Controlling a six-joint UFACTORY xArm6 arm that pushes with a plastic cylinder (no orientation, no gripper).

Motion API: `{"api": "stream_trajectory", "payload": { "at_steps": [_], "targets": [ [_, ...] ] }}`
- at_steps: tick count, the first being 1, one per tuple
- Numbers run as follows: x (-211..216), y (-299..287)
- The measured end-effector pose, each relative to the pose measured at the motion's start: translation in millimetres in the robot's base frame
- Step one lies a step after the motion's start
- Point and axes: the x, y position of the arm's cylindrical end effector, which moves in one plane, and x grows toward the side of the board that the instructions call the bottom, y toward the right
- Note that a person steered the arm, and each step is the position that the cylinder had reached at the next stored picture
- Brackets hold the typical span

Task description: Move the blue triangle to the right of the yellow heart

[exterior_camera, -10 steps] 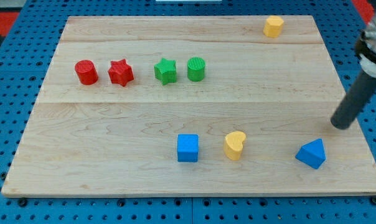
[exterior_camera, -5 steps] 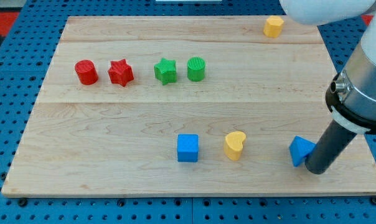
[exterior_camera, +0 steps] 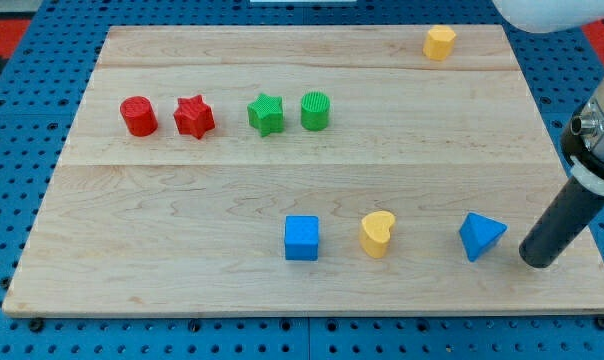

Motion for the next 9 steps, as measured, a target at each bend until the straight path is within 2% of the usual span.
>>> {"api": "stream_trajectory", "payload": {
  "at_steps": [6, 7, 9],
  "targets": [
    [-14.0, -21.5],
    [-28.6, -15.8],
    [-164.1, -1.6]
  ]
}}
